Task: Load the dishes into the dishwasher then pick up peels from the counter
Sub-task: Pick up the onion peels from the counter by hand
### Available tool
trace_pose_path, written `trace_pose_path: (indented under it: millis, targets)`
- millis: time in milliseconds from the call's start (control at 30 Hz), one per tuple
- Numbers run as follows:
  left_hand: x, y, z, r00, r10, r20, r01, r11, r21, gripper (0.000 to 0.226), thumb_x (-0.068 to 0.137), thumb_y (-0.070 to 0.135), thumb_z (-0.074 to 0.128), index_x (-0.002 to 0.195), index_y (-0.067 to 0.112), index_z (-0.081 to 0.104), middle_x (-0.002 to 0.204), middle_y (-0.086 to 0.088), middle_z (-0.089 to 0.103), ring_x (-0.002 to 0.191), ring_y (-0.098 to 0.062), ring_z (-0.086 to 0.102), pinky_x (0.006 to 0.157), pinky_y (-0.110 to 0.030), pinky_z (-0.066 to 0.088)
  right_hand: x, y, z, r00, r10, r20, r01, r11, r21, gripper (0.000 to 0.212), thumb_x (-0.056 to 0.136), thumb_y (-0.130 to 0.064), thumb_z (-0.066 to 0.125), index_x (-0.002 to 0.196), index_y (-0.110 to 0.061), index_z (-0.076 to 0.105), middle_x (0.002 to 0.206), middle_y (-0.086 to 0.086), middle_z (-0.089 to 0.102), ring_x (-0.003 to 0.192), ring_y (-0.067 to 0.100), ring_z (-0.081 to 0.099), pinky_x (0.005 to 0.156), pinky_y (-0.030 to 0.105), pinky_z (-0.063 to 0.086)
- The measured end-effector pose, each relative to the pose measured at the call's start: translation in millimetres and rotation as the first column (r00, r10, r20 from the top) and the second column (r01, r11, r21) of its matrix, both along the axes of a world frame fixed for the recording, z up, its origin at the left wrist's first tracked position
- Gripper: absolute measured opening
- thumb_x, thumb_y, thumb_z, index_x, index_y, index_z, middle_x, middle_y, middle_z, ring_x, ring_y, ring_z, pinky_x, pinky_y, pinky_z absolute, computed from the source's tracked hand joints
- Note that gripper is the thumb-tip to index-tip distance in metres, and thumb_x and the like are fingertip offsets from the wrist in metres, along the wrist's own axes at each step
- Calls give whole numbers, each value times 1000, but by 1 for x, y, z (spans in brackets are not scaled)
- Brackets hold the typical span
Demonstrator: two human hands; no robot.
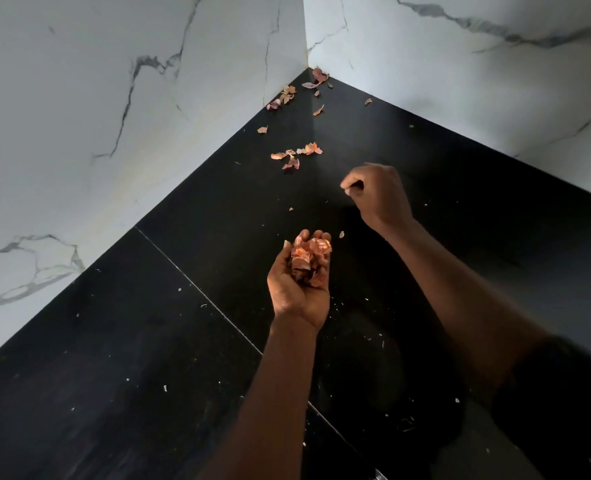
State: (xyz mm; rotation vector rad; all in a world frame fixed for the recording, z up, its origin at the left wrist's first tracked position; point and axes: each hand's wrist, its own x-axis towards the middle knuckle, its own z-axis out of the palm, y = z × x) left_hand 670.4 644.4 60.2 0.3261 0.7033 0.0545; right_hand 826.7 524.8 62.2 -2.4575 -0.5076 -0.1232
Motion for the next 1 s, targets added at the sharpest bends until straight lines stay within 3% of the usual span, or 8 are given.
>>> trace_pose_path:
  millis: [100, 200, 367, 433, 500, 600, 733, 1000]
  targets:
    - [-4, -3, -2, 1000, 7, -18, -7, 1000, -6, 35, 104, 28, 47, 118, 3, 67, 121, -19, 70, 109, -29, 71, 94, -34, 56, -47, 3, 30, 999, 44, 18, -46, 986, 160, 14, 92, -4, 67, 102, -11, 74, 102, 2, 73, 88, 4, 66, 80, 13, 51]
    - [-7, -5, -4, 999, 27, -43, -27, 1000, 4, 34, 103, 28, 47, 113, 6, 70, 113, -15, 72, 100, -24, 72, 92, -31, 55, -104, 14, 51, 983, 182, 23, -183, 962, 205, 14, 93, -5, 65, 103, -11, 73, 101, -1, 72, 88, 2, 65, 79, 12, 51]
    - [-21, -7, -4, 1000, -23, -1, 23, 1000, 3, 44, 105, 30, 35, 120, 7, 70, 127, -16, 67, 124, -26, 62, 115, -35, 38, -161, 27, 56, 952, 305, 30, -305, 936, 175, 14, 95, -14, 64, 105, -13, 73, 100, -2, 71, 88, 6, 64, 77, 22, 53]
    - [-27, -8, 0, 1000, 23, -3, -23, 999, -29, 39, 104, 28, 41, 109, 7, 73, 114, -14, 70, 110, -25, 67, 108, -33, 43, -149, 20, 59, 961, 273, 51, -277, 932, 234, 14, 95, -17, 65, 104, -12, 74, 99, -2, 72, 86, 6, 65, 76, 19, 52]
    - [-33, -7, 4, 997, 72, 13, -71, 995, -67, 35, 104, 27, 45, 111, 4, 70, 112, -16, 71, 103, -27, 71, 99, -32, 52, -111, 5, 49, 994, 96, 58, -108, 955, 277, 14, 92, -14, 66, 103, -11, 75, 99, 1, 74, 87, 9, 68, 78, 19, 51]
    - [-48, -1, 10, 994, 107, 21, -104, 989, -101, 35, 104, 26, 45, 117, 3, 68, 117, -19, 71, 103, -29, 72, 89, -33, 59, -48, -21, 17, 979, -193, -69, 194, 981, 5, 25, 93, -11, 65, 116, -6, 71, 113, 14, 72, 106, 27, 67, 91, 29, 48]
    - [-63, 4, 17, 988, 151, 36, -146, 982, -119, 36, 104, 27, 44, 117, 3, 68, 117, -20, 70, 102, -29, 72, 86, -33, 60, -36, -22, -3, 985, -118, -125, 68, 936, -347, 27, 95, -3, 59, 120, -5, 68, 122, 19, 59, 113, 34, 58, 94, 39, 50]
    - [-77, 19, 24, 973, 225, 56, -215, 966, -144, 36, 105, 26, 42, 116, 2, 67, 112, -20, 71, 101, -30, 72, 92, -33, 58, -68, 2, 0, 983, 135, -122, -168, 929, -330, 23, 94, -9, 65, 117, -9, 70, 113, 10, 66, 102, 25, 64, 86, 31, 51]
